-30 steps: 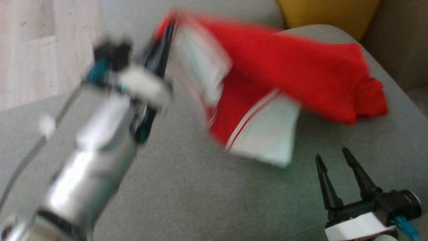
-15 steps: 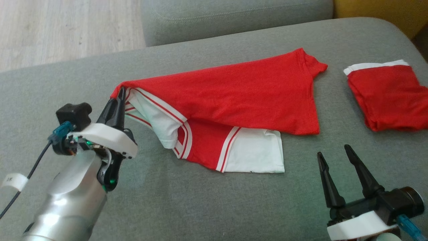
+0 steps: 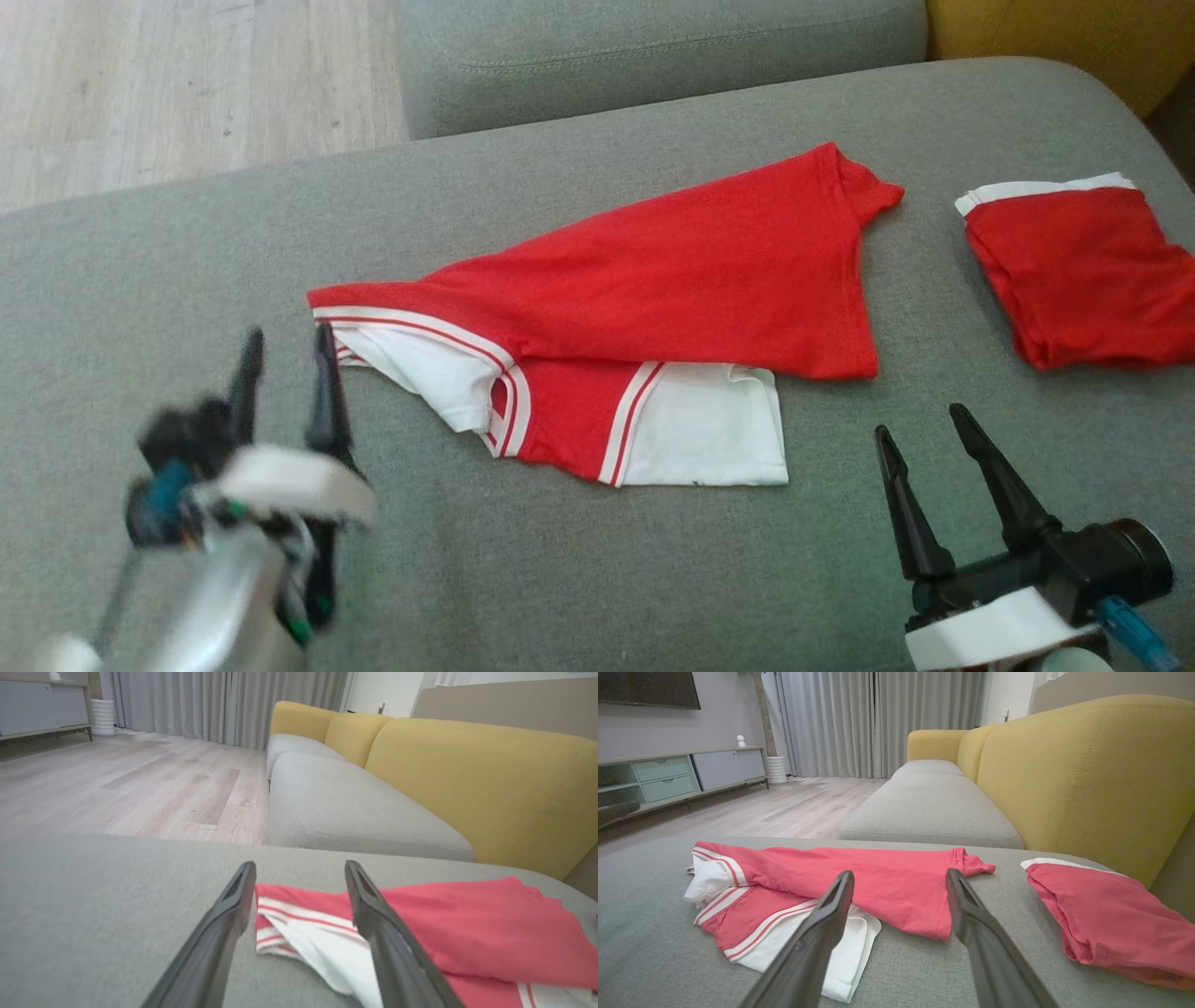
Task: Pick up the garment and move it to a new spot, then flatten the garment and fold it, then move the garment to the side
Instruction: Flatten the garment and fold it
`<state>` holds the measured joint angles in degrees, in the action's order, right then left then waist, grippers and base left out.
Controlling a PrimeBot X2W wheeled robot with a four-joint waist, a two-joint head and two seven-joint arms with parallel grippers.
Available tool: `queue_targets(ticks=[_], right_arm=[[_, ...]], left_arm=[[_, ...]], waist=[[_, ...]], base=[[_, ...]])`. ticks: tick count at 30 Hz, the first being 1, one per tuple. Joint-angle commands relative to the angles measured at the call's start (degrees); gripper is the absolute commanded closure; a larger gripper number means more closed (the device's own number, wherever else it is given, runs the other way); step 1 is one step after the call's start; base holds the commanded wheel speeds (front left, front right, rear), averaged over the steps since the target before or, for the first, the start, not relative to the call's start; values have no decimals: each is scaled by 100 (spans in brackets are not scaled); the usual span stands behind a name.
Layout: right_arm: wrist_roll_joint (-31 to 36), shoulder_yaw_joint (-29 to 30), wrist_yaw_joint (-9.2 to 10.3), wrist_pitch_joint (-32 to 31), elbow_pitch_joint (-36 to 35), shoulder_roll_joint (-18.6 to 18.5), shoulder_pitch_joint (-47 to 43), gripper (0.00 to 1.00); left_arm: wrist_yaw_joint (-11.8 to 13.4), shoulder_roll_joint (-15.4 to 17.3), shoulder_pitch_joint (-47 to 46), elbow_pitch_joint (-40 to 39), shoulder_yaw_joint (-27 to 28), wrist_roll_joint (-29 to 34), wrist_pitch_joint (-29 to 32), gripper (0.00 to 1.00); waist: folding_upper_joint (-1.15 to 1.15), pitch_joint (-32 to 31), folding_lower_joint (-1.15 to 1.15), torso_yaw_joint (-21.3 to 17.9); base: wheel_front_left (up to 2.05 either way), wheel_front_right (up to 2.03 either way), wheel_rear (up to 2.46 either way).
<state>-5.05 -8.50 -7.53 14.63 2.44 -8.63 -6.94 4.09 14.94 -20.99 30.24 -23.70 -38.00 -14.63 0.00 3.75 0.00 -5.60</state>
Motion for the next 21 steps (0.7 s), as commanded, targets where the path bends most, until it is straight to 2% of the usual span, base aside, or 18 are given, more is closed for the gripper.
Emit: queue_targets(ticks=[1, 3, 5, 10, 15, 21], right_arm=[[-34, -83, 4, 37, -159, -53, 124, 0], [-34, -64, 4, 37, -160, -41, 102, 0], [-37, -67, 4, 37, -151, -40, 87, 0], [-47, -99, 4, 37, -133, -56, 104, 0], [-64, -143, 4, 37, -150, -139, 165, 0], [-50, -87, 4, 37, -162, -208, 246, 0]], left_arm=[[128, -62, 217, -464, 312, 333, -37, 0], [143, -302, 652, -798, 294, 716, -37, 0], [55, -502, 982, -974, 113, 1090, -37, 0], [-189, -807, 1224, -1042, -395, 1787, -37, 0], [-532, -1060, 889, -722, -1134, 2443, -37, 0], [-883, -1195, 148, 5, -2016, 2717, -37, 0]], waist=[[0, -4, 0, 21], [0, -9, 0, 58], [0, -14, 0, 88], [0, 13, 0, 119], [0, 131, 0, 42], [0, 327, 0, -204]], base=[[0, 0, 0], [0, 0, 0], [0, 0, 0], [0, 0, 0], [0, 0, 0], [0, 0, 0]])
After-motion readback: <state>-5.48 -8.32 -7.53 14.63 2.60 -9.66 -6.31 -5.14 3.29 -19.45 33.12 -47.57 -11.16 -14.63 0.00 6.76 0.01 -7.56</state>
